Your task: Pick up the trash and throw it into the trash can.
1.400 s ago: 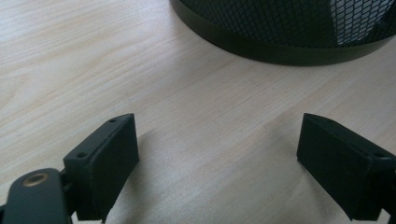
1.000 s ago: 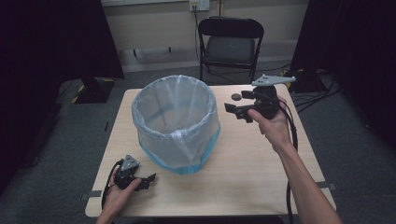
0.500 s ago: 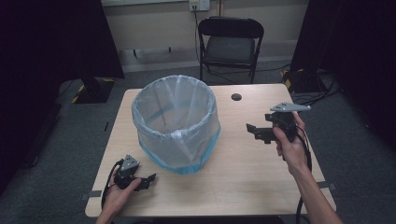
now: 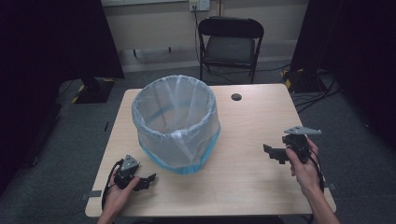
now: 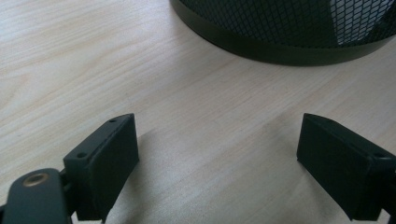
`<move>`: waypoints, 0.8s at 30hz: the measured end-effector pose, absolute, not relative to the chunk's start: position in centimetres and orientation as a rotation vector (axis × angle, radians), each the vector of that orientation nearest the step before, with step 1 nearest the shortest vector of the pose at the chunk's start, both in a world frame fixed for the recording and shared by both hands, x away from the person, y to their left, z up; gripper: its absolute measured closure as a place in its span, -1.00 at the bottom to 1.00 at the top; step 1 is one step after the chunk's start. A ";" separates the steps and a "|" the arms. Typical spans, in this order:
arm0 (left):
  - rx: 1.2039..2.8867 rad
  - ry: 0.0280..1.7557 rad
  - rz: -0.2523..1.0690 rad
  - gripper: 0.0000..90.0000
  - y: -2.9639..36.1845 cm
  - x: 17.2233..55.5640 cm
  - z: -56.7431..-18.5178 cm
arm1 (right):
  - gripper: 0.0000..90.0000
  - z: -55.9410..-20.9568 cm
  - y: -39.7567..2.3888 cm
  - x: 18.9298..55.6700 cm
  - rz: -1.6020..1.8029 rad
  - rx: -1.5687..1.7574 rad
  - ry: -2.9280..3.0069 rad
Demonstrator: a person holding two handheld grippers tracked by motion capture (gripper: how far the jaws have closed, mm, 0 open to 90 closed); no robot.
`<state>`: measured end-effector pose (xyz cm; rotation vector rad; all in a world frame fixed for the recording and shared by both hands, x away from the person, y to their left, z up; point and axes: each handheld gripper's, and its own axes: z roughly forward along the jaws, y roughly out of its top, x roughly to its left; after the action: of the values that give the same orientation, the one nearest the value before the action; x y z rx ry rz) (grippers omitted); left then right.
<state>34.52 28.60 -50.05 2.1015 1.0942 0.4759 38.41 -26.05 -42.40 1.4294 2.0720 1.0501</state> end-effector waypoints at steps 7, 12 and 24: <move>2.098 1.099 0.476 -0.73 28.6 34.5 -50.1 | -0.67 -46.6 -27.2 37.0 0.953 1.506 2.093; 2.098 1.099 0.476 -0.73 28.6 34.5 -50.1 | -0.67 -48.4 -27.9 36.5 0.863 1.535 2.073; 2.101 1.098 0.477 -0.73 28.6 34.5 -50.1 | -0.75 -49.9 -27.7 36.1 0.863 1.481 2.014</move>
<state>34.50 28.58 -50.05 2.1014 1.0976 0.4774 36.14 -27.68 -49.94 1.4809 2.0142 0.8627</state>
